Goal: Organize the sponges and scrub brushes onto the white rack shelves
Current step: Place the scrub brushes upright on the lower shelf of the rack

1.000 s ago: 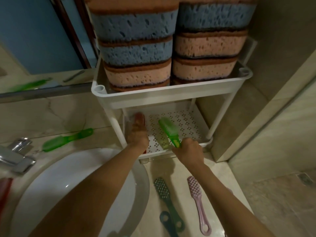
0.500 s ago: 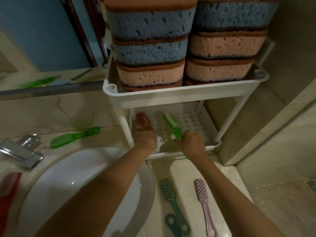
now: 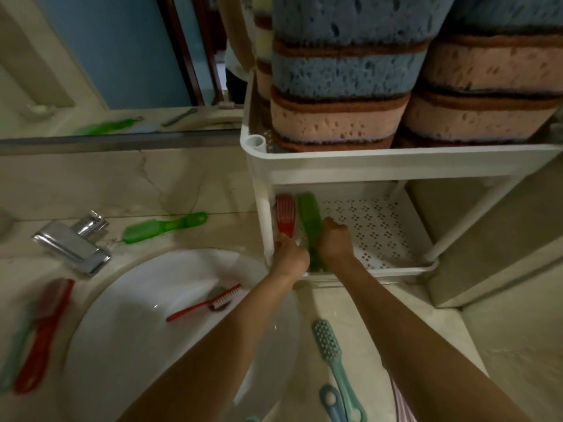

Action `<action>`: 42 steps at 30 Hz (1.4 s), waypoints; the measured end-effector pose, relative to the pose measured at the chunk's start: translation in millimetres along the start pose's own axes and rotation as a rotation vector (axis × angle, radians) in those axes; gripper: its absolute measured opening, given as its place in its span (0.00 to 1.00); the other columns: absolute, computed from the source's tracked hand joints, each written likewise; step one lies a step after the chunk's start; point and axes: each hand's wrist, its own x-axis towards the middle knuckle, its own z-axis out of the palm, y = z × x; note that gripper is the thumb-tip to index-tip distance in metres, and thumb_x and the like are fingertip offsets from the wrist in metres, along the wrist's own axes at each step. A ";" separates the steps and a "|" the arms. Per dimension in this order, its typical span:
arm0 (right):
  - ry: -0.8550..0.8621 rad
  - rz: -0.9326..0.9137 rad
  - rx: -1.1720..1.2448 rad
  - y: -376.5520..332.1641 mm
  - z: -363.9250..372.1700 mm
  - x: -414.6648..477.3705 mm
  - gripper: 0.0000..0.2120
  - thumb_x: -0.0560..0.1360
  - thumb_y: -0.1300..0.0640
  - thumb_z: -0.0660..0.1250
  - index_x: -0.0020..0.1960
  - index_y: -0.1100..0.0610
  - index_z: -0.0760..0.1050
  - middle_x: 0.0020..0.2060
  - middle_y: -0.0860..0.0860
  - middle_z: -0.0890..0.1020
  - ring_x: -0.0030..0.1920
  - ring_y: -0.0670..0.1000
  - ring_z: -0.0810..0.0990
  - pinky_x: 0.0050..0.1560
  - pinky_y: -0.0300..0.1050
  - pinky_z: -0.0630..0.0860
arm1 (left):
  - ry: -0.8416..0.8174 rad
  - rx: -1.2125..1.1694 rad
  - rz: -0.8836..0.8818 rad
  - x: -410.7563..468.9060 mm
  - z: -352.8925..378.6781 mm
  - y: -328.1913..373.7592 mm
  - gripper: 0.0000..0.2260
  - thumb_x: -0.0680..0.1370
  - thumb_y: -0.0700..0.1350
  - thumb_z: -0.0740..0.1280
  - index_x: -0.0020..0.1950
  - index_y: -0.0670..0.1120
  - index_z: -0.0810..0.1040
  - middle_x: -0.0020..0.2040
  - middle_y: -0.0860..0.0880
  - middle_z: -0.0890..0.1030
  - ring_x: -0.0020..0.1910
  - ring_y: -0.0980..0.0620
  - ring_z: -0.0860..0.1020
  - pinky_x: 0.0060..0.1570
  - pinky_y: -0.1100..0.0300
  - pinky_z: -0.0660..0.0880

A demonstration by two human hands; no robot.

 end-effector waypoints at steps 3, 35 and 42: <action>0.036 -0.058 0.029 0.2 7.4 -1.9 0.09 0.78 0.66 0.57 0.52 0.68 0.75 0.48 0.64 0.82 0.47 0.60 0.81 0.40 0.44 0.69 | 0.000 -0.047 -0.031 0.0 0.6 1.6 0.25 0.80 0.36 0.54 0.75 0.36 0.48 0.75 0.38 0.59 0.73 0.42 0.63 0.69 0.55 0.61; -0.397 -0.264 0.250 -157.9 77.3 -229.4 0.12 0.74 0.63 0.62 0.56 0.59 0.78 0.54 0.56 0.82 0.56 0.55 0.79 0.58 0.39 0.68 | 0.320 0.031 -0.246 -146.5 -173.6 -216.8 0.16 0.79 0.42 0.57 0.64 0.41 0.74 0.65 0.41 0.76 0.64 0.41 0.72 0.62 0.56 0.68; -0.692 -0.217 0.165 -256.1 170.4 -248.7 0.12 0.76 0.59 0.63 0.57 0.62 0.77 0.59 0.58 0.79 0.57 0.56 0.79 0.60 0.44 0.73 | 0.268 0.097 -0.394 -123.7 -252.5 -327.3 0.12 0.79 0.38 0.54 0.46 0.36 0.76 0.52 0.36 0.79 0.52 0.41 0.77 0.43 0.60 0.67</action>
